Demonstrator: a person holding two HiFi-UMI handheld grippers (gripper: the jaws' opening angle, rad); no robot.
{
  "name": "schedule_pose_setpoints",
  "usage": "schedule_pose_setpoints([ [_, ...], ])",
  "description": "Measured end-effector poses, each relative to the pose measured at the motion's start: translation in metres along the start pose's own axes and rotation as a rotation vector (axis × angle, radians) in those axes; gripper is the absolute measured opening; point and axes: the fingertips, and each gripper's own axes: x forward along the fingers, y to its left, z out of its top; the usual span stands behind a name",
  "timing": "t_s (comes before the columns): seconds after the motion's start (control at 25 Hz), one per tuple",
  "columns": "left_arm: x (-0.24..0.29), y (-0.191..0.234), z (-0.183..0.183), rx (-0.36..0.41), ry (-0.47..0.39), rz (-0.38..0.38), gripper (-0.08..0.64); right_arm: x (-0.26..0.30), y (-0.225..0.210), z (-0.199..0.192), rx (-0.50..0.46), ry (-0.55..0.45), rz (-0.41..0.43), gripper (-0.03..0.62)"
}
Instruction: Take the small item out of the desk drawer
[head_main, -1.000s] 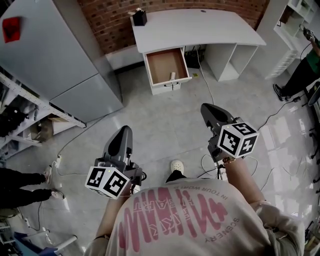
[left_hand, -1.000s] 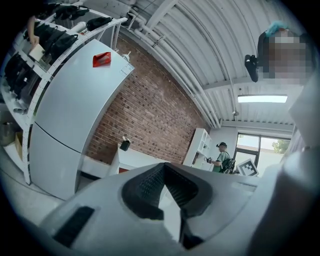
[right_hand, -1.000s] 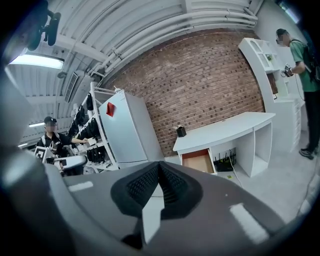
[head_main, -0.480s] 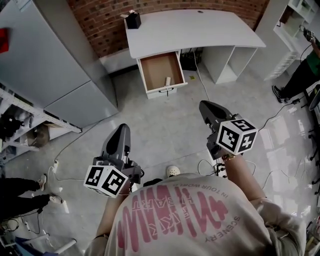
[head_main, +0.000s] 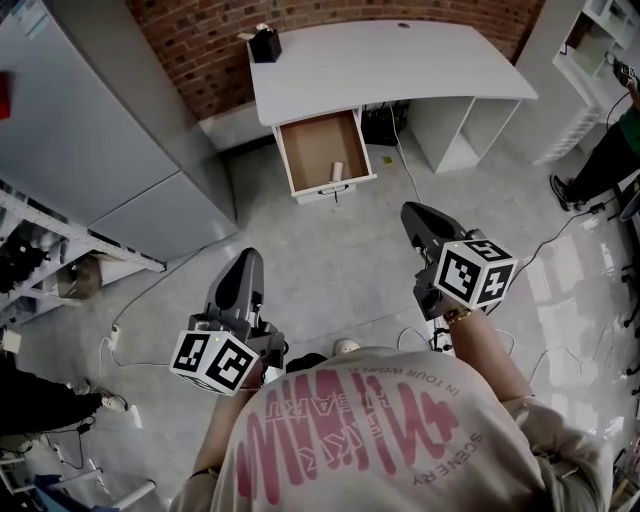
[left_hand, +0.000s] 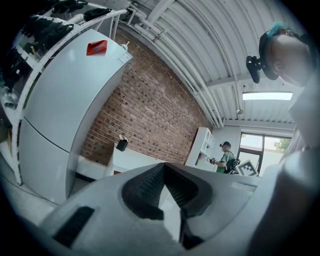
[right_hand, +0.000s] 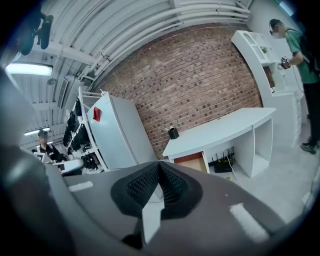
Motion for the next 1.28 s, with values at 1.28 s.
schedule_pose_setpoints([
  [1.28,0.115,0.047,-0.004,-0.030,0.101,-0.107,0.002,0.099,-0.054,-0.062,0.289,0.142,-0.051,0.143],
])
